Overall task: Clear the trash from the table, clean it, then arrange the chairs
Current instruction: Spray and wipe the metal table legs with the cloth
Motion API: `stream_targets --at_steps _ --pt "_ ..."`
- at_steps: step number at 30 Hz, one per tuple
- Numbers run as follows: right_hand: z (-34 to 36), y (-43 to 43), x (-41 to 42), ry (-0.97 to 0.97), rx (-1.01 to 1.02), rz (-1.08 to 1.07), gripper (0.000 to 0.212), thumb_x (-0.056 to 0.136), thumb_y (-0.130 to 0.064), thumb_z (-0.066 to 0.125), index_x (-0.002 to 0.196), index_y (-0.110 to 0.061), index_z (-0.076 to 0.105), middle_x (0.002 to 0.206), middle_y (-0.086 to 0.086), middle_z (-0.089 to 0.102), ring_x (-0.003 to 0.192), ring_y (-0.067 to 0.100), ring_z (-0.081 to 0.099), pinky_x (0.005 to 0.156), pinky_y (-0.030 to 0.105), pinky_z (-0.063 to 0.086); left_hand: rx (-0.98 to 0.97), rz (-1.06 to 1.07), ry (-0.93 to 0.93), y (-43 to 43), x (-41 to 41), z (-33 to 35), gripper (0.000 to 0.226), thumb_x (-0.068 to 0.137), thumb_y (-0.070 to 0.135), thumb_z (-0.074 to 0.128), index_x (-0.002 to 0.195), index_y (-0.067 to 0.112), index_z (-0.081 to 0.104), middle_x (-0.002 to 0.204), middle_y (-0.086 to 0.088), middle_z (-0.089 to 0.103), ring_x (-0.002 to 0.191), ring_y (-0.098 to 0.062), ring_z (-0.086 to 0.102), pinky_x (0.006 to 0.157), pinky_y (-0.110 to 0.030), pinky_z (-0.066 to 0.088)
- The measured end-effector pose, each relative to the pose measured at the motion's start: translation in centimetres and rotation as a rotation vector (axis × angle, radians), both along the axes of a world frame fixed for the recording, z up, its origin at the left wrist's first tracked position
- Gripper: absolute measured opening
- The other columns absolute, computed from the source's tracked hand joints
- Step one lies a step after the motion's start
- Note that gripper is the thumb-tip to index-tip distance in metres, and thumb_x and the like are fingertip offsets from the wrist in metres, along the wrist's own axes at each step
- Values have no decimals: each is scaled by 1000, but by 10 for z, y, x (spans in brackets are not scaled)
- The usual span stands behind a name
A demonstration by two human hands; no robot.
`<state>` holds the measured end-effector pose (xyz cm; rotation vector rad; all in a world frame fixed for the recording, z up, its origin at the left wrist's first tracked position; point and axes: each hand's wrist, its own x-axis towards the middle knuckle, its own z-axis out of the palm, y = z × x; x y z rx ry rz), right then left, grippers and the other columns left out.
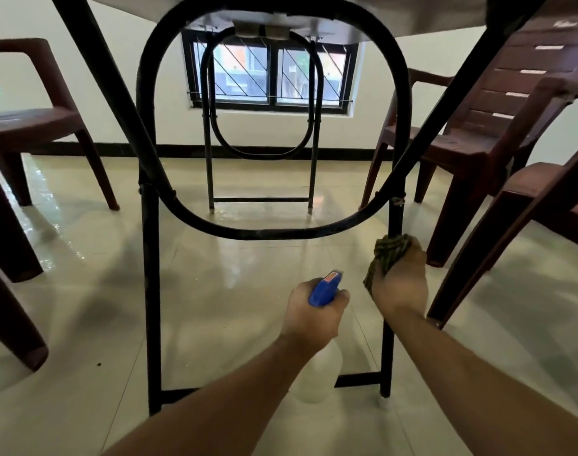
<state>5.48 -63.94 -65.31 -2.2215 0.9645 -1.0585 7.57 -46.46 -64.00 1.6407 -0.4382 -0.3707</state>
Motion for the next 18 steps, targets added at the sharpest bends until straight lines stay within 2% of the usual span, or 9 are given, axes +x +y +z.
stream_targets --at_steps 3,5,7,9,11,12,13,15,18 --pt "-17 -6 -13 143 152 6 44 90 -48 63 117 -17 46 103 5 65 90 28 65 84 44 55 32 6 -27 4 -1 1 11 95 23 68 87 19 61 73 -8 58 58 -18 54 60 -33 58" --pt "-57 -8 -38 413 351 14 51 85 -58 65 109 -15 53 95 4 66 88 30 67 84 43 54 53 4 -49 11 -5 3 12 95 23 67 88 15 62 73 -8 58 59 -19 54 59 -33 58" --pt "-99 -7 -67 540 648 -13 64 71 -74 66 100 -17 68 88 1 72 81 27 70 83 44 58 52 -9 -48 18 -9 2 19 95 21 67 90 4 61 72 -9 56 59 -19 53 54 -28 56" --pt "-117 2 -90 556 762 -14 65 72 -75 58 94 -16 75 78 -1 74 71 25 70 74 42 62 44 -21 -27 26 -17 0 22 96 21 67 94 -1 61 72 -10 54 58 -20 51 52 -22 52" --pt "-113 18 -99 487 899 -75 82 74 -86 37 86 -14 75 71 5 75 60 27 71 53 37 59 45 -30 -9 32 -24 -4 23 95 22 67 94 -1 62 72 -11 52 58 -22 50 52 -23 51" --pt "-106 28 -104 447 1010 -100 86 74 -88 36 88 -12 74 75 10 75 57 27 70 46 34 55 55 -32 -7 35 -28 -6 24 94 23 67 92 0 61 70 -10 52 58 -22 49 53 -25 51" --pt "-104 34 -108 403 1072 -85 81 77 -84 43 93 -10 72 83 14 75 57 26 69 43 31 53 72 -33 -15 37 -31 -9 25 93 24 68 89 1 60 69 -9 51 58 -22 48 55 -28 50" --pt "-90 43 -118 364 1063 -94 69 84 -73 50 98 -9 70 87 15 75 59 24 69 44 30 55 109 -49 -24 43 -41 -14 27 90 26 69 85 2 59 66 -6 50 58 -20 46 58 -34 47" --pt "-63 47 -131 476 966 -71 90 77 -88 36 83 -6 72 67 17 72 46 27 65 43 31 53 155 -115 -27 51 -51 -17 32 86 36 67 86 4 60 62 -3 47 57 -20 44 57 -41 48"
